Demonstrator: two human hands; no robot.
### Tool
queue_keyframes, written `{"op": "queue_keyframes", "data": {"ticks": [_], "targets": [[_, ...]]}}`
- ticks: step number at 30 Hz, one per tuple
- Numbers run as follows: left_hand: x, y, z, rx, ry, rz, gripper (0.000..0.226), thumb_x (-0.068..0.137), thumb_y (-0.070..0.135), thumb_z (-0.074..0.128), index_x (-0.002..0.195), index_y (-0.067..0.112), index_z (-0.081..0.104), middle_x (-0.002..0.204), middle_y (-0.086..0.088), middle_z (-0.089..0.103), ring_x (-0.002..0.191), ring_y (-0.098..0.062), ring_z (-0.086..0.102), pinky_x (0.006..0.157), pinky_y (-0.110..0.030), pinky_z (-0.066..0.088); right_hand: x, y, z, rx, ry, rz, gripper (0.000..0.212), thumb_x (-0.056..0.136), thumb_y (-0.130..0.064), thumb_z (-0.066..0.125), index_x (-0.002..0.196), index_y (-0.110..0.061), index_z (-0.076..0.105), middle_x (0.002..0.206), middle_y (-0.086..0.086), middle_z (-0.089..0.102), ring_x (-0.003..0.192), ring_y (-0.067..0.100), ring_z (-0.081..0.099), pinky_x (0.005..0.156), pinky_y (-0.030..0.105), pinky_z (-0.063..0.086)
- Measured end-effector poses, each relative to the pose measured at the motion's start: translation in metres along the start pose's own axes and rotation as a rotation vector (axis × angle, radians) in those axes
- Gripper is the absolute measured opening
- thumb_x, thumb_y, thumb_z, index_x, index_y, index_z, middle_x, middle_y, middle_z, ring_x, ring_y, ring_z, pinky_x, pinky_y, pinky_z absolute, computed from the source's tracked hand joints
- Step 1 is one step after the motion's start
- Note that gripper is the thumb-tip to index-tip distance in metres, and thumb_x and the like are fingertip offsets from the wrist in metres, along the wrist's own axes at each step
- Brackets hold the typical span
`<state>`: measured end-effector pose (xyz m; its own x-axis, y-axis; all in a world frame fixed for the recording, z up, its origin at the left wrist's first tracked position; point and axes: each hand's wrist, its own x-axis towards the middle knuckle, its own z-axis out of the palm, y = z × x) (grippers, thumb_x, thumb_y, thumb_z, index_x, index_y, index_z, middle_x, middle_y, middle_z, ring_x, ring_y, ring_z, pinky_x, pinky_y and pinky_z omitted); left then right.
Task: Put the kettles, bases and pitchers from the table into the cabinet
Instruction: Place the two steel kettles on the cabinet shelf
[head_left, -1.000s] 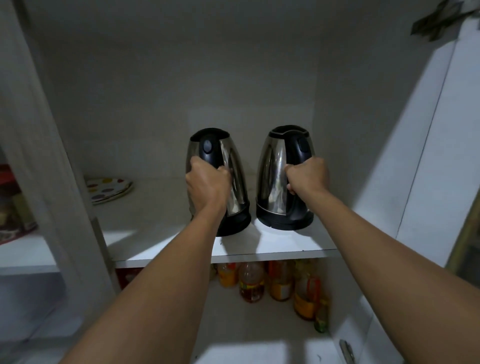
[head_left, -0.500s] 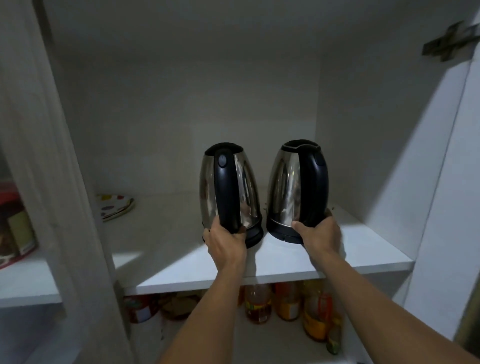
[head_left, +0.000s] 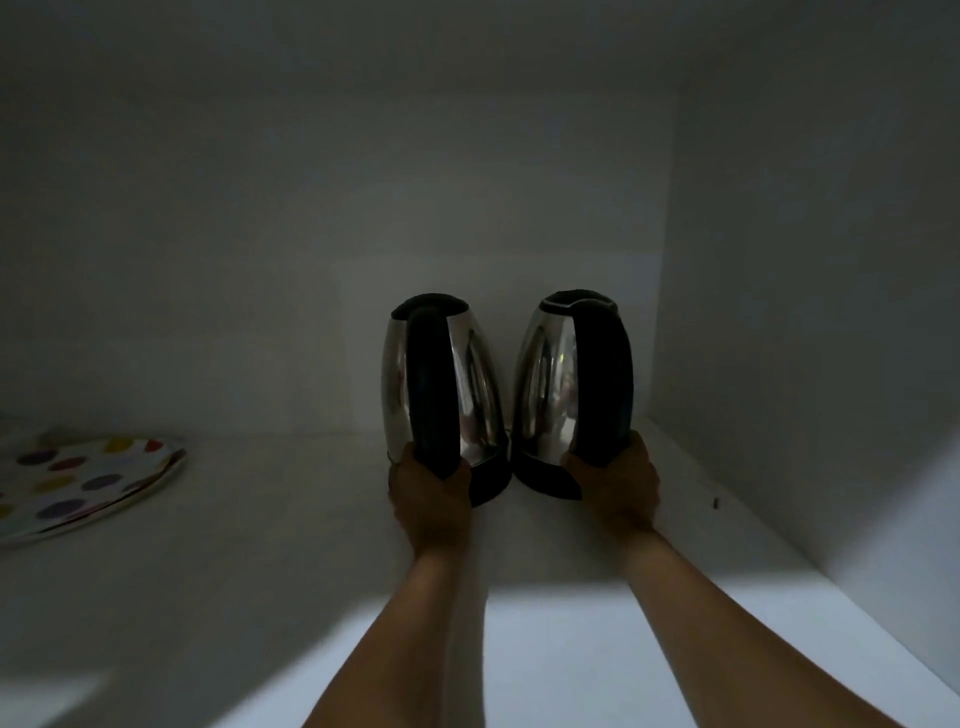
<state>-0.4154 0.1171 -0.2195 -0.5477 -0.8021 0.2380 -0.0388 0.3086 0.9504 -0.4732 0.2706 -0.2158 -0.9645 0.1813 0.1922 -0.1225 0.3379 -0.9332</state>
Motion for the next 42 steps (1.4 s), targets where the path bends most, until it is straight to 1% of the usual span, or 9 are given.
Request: {"op": "queue_keyframes", "data": {"ticks": [4,8,12,15,17,21,29,36,42], "targets": [[0.02,0.001,0.016,0.005,-0.018,-0.003,0.045,0.076,0.012,0.075,0.119,0.004,0.062,0.112,-0.021,0.066,0.105,-0.036,0.064,0.082,-0.036,0.051,0.026,0.001,0.014,-0.026,-0.003,0.015,0.063,0.079,-0.026,0.079,0.132,-0.008,0.049,0.126,0.021,0.059,0.113,0.039,0.06,0.091,0.042,0.049],[0.028,0.006,0.015,0.041,-0.083,-0.07,0.053,0.076,0.012,0.076,0.121,0.0,0.052,0.117,-0.021,0.063,0.109,-0.036,0.062,0.087,-0.039,0.053,0.036,0.004,0.01,-0.08,-0.1,0.08,0.079,0.077,-0.027,0.082,0.136,0.001,0.036,0.133,0.024,0.056,0.12,0.04,0.057,0.095,0.044,0.048],[0.017,0.013,-0.003,0.228,-0.214,-0.122,0.063,0.085,0.012,0.068,0.132,-0.009,0.03,0.131,-0.025,0.053,0.121,-0.038,0.055,0.092,-0.037,0.046,0.03,0.009,-0.004,-0.08,-0.174,0.09,0.078,0.081,-0.017,0.078,0.136,0.006,0.028,0.137,0.027,0.053,0.124,0.043,0.054,0.101,0.046,0.047],[-0.01,0.019,-0.034,0.361,-0.213,-0.11,0.059,0.094,0.019,0.057,0.139,-0.005,0.027,0.137,-0.025,0.05,0.124,-0.038,0.053,0.096,-0.037,0.045,0.0,-0.001,-0.013,-0.091,-0.185,0.073,0.079,0.084,-0.019,0.074,0.141,0.005,0.024,0.14,0.029,0.05,0.125,0.044,0.053,0.101,0.047,0.046],[-0.034,0.023,-0.063,0.434,-0.178,-0.017,0.054,0.096,0.02,0.053,0.139,-0.004,0.031,0.137,-0.023,0.049,0.124,-0.036,0.052,0.096,-0.034,0.045,-0.033,-0.011,-0.016,-0.121,-0.181,0.024,0.083,0.087,-0.024,0.07,0.149,0.001,0.021,0.144,0.027,0.046,0.127,0.044,0.051,0.102,0.045,0.046],[-0.098,0.025,-0.142,0.527,-0.049,0.134,0.049,0.095,0.027,0.054,0.134,-0.001,0.043,0.136,-0.022,0.049,0.127,-0.037,0.047,0.103,-0.04,0.04,-0.13,-0.035,-0.033,-0.146,-0.22,-0.146,0.05,0.094,-0.026,0.062,0.136,-0.005,0.045,0.14,0.024,0.048,0.124,0.043,0.051,0.098,0.041,0.043],[-0.246,0.017,-0.373,0.649,0.271,0.095,0.048,0.095,0.035,0.051,0.131,0.004,0.048,0.137,-0.017,0.047,0.13,-0.035,0.044,0.108,-0.051,0.036,-0.383,-0.091,-0.05,-0.122,-0.587,-0.471,0.047,0.097,-0.036,0.053,0.136,-0.011,0.048,0.144,0.017,0.046,0.129,0.036,0.049,0.102,0.038,0.039],[-0.393,-0.008,-0.613,0.82,0.659,-0.228,0.045,0.098,0.034,0.047,0.134,0.008,0.046,0.14,-0.015,0.045,0.129,-0.035,0.045,0.106,-0.051,0.037,-0.639,-0.133,-0.035,-0.036,-1.034,-0.704,0.05,0.095,-0.037,0.055,0.138,-0.012,0.047,0.145,0.018,0.044,0.128,0.038,0.049,0.105,0.043,0.042],[-0.512,-0.04,-0.746,0.852,0.927,-0.496,0.046,0.098,0.036,0.046,0.136,0.01,0.046,0.144,-0.013,0.043,0.13,-0.036,0.045,0.106,-0.051,0.038,-0.829,-0.137,-0.048,-0.001,-1.419,-0.885,0.05,0.097,-0.038,0.053,0.14,-0.013,0.044,0.148,0.015,0.04,0.129,0.035,0.049,0.102,0.039,0.04]]}}
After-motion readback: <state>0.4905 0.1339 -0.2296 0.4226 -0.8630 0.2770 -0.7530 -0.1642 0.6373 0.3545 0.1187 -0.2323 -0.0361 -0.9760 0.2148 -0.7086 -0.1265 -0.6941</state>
